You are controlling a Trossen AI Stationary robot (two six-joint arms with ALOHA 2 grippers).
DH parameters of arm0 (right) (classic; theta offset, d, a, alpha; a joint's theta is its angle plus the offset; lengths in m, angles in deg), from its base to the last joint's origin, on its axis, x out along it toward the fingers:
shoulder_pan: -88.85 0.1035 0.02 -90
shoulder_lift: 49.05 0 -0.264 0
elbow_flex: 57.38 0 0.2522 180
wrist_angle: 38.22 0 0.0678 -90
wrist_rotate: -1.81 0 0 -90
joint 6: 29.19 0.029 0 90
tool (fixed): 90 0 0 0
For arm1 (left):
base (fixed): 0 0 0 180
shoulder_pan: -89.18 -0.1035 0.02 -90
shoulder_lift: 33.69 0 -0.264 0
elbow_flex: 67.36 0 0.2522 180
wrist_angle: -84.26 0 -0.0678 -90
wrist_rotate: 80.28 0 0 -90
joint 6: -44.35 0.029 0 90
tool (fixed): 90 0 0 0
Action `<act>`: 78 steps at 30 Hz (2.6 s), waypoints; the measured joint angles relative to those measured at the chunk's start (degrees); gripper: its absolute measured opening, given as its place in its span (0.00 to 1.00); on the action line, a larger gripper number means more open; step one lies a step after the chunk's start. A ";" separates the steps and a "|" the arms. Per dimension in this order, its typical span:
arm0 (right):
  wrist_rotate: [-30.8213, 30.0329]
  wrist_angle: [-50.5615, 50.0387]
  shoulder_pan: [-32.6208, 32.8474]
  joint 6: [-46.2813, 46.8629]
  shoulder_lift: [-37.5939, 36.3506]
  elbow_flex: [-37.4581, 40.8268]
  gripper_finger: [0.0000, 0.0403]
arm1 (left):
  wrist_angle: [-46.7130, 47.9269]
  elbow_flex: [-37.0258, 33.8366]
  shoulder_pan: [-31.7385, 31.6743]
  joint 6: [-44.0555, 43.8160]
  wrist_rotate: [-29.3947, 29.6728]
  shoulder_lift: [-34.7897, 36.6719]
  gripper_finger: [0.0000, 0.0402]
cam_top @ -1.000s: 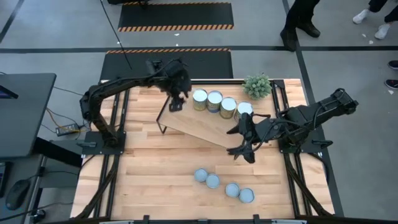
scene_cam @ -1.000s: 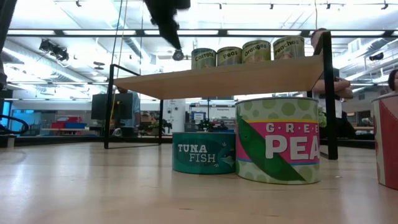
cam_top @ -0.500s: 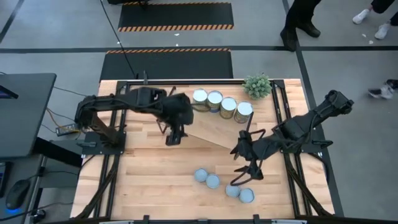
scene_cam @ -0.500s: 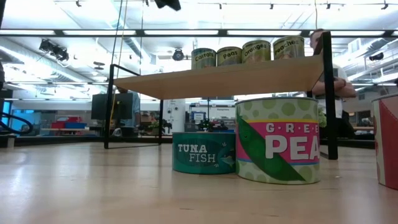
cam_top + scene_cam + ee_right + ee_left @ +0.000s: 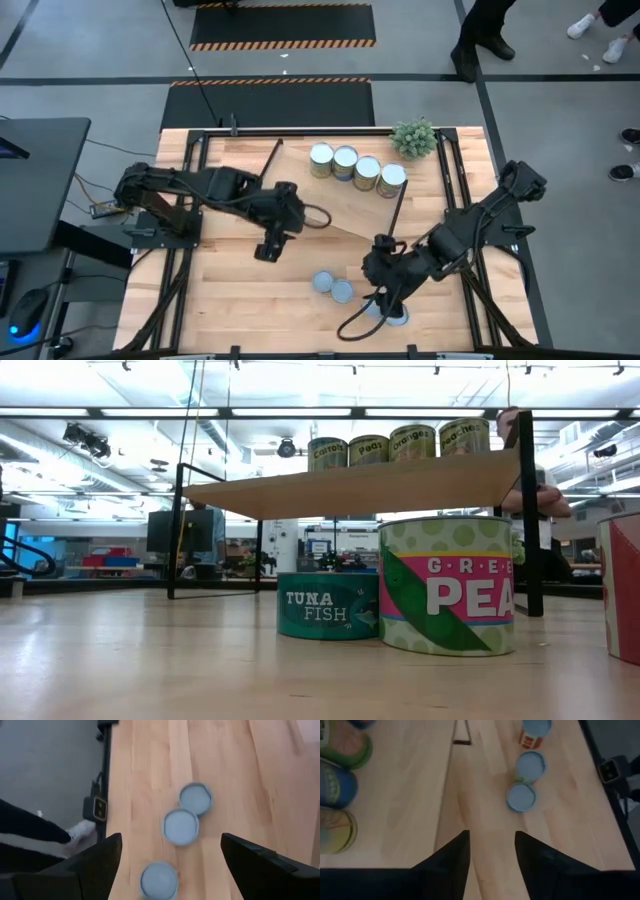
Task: Pick and place cans onto a shelf
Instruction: Put the canned mixed vegetables on the shelf
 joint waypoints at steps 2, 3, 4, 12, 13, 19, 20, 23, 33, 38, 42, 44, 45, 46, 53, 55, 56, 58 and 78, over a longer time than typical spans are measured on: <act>0.18 -2.78 0.79 1.38 1.75 -1.84 0.86 | -0.16 0.07 1.50 -0.10 1.20 0.38 0.37; 0.55 -3.93 1.30 1.96 2.60 -2.42 0.86 | 0.02 0.07 2.19 -0.26 1.84 0.38 0.36; 0.96 -5.15 1.77 2.61 3.47 -2.71 0.86 | 0.26 0.05 2.96 -0.69 2.53 0.33 0.35; 8.41 -9.35 5.80 10.00 9.53 -2.73 0.88 | -3.07 -8.97 9.53 -4.55 8.50 3.31 0.32; 8.58 -9.32 6.39 10.23 10.03 -2.73 0.89 | -5.12 -11.28 9.92 -5.45 9.05 4.33 0.32; 9.28 -9.88 9.36 14.00 12.38 -1.96 0.97 | -13.72 -23.46 13.07 -12.90 11.28 11.66 0.32; 9.31 -9.79 9.81 14.79 12.41 -1.25 0.98 | -14.07 -24.91 13.50 -13.94 11.98 12.81 0.32; 9.55 -9.26 10.35 16.69 12.40 0.76 0.99 | -15.84 -28.14 14.07 -16.94 14.48 16.26 0.32; 10.25 -4.10 10.46 23.75 12.40 6.33 0.99 | -19.92 -40.19 14.36 -23.99 18.02 29.43 0.32; 10.14 -2.31 10.63 24.20 12.34 8.88 0.99 | -22.13 -47.51 14.36 -28.72 19.91 36.95 0.32; 8.77 -1.36 10.61 24.15 12.36 10.73 0.99 | -22.95 -51.29 14.33 -32.11 20.60 41.05 0.32; 8.07 0.57 10.61 23.23 12.36 12.12 0.99 | -23.18 -52.63 14.31 -33.27 21.28 42.23 0.32; 8.03 1.95 10.63 23.00 12.36 12.94 0.99 | -23.40 -53.07 14.31 -33.82 21.56 42.64 0.32; 8.05 3.17 10.63 22.97 12.34 13.82 0.99 | -23.43 -53.34 14.31 -34.23 21.74 42.93 0.32; 8.05 5.01 10.23 24.30 12.36 18.56 0.95 | -23.77 -53.42 14.31 -34.21 21.77 43.03 0.32; 8.08 5.09 9.76 24.07 12.35 18.92 0.90 | -23.77 -53.42 14.31 -34.17 21.77 43.03 0.32; 8.52 5.11 9.47 23.59 12.35 18.96 0.87 | -23.77 -53.42 14.31 -34.03 21.77 43.03 0.32; 10.56 5.02 8.65 22.46 12.21 18.93 0.80 | -23.77 -53.42 14.31 -33.94 21.77 43.01 0.32; 9.48 -21.29 -5.16 2.98 5.54 -13.19 0.71 | -23.89 -53.42 14.31 -33.59 21.77 42.98 0.32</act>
